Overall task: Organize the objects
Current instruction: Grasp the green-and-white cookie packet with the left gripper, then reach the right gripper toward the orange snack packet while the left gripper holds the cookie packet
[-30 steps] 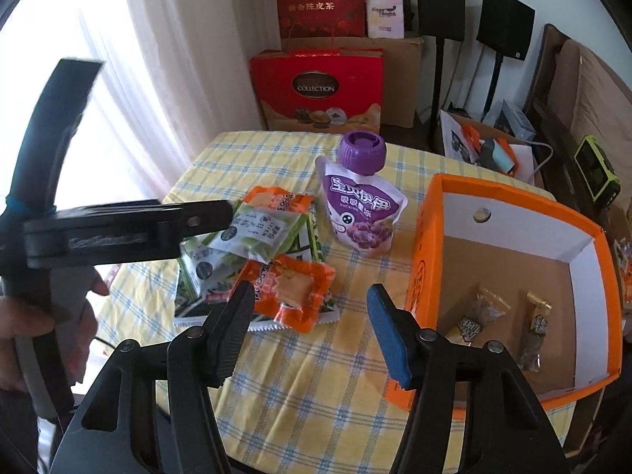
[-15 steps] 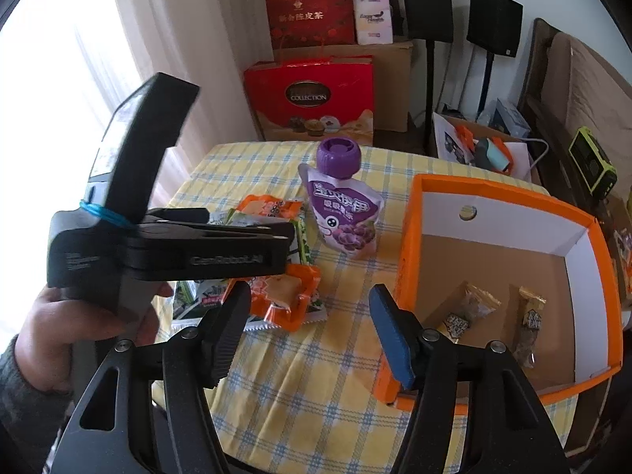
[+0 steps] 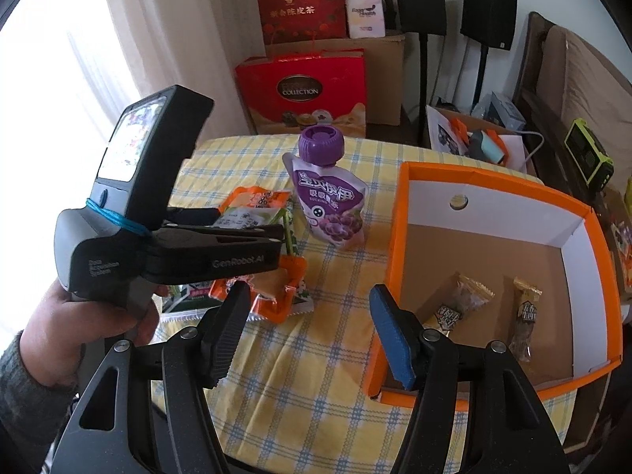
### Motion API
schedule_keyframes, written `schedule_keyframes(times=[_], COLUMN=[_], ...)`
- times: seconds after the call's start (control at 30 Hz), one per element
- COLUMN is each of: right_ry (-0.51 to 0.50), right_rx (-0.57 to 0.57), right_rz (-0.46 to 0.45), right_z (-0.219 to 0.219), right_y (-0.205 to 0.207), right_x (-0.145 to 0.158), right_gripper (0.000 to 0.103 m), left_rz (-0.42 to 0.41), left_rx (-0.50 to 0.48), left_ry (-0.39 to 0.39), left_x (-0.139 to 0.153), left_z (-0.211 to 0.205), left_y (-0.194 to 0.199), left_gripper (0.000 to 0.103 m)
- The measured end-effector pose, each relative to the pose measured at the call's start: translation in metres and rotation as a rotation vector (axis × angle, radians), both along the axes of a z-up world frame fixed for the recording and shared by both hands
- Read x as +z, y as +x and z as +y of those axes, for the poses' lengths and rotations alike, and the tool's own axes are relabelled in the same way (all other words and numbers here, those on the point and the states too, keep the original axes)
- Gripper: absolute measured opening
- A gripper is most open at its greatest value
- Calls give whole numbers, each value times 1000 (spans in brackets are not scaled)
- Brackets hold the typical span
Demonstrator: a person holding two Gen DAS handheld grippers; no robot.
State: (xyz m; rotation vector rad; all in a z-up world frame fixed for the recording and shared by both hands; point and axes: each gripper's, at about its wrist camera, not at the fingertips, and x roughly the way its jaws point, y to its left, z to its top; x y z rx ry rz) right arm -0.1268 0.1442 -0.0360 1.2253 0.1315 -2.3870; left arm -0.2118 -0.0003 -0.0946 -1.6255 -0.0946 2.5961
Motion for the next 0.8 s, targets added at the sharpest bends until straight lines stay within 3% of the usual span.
schedule_keyframes(times=[0.17, 0.23, 0.8], right_ry=[2, 4, -44], right_rx=[3, 6, 88], right_rz=[0, 2, -61], right_z=[-1, -2, -39], right_y=[1, 1, -5], right_x=[-1, -1, 0], right_gripper=[64, 64, 64], left_rz=[3, 10, 103], left_rx=[2, 4, 67], left_ry=[25, 28, 107], left_x=[7, 10, 66], left_z=[-10, -14, -76], left_y=[4, 6, 52], left_gripper=[58, 52, 52])
